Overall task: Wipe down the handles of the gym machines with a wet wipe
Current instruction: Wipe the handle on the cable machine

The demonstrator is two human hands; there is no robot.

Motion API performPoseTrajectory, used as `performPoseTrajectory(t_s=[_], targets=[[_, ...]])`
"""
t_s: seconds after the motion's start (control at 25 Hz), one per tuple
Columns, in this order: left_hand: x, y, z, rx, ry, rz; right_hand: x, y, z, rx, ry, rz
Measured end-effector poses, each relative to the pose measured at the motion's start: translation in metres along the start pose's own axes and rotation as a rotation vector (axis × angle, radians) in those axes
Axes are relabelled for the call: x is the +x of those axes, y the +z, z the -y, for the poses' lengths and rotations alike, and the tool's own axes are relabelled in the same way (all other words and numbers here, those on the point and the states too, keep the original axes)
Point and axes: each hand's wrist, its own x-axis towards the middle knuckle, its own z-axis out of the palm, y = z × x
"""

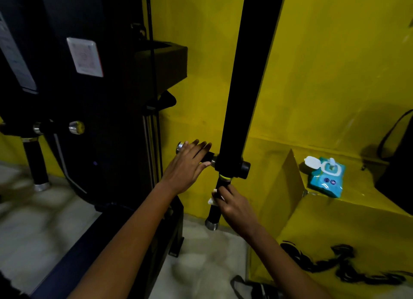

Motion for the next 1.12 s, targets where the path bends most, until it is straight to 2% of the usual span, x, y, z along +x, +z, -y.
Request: performPoseTrajectory(t_s=[0.12,0.32,0.52,0.68,0.84,1.0,1.12], targets=[[-0.001,0.001,0.001,-0.017,0.015,-0.034,0.008,-0.006,-0.012,-0.017,0.050,-0.070],[-0.004,0.004,0.006,-0.024,0.030,-0.063,-0.004,0.003,0.002,0.009,0.059,0.065],[-0.006,0.004,0.011,-0.032,0.034,-0.055,0.012,0.001,-0.001,-0.011,0.195,-0.003],[-0.006,0.004,0.010,-0.023,0.043,-0.077,-0.002,0.007,0.016,0.010,0.170,0.101],[-0.005,0.006,0.010,-0.020,0.045,-0.105,0.010,0.003,0.006,0.004,0.236,0.043],[-0.005,0.007,0.012,-0.035,0.055,-0.093,-0.002,0.009,0.019,0.020,0.135,0.156],[-0.005,0.007,0.011,-0.052,0.050,-0.103,0.006,0.002,0.009,0.025,0.153,0.097]])
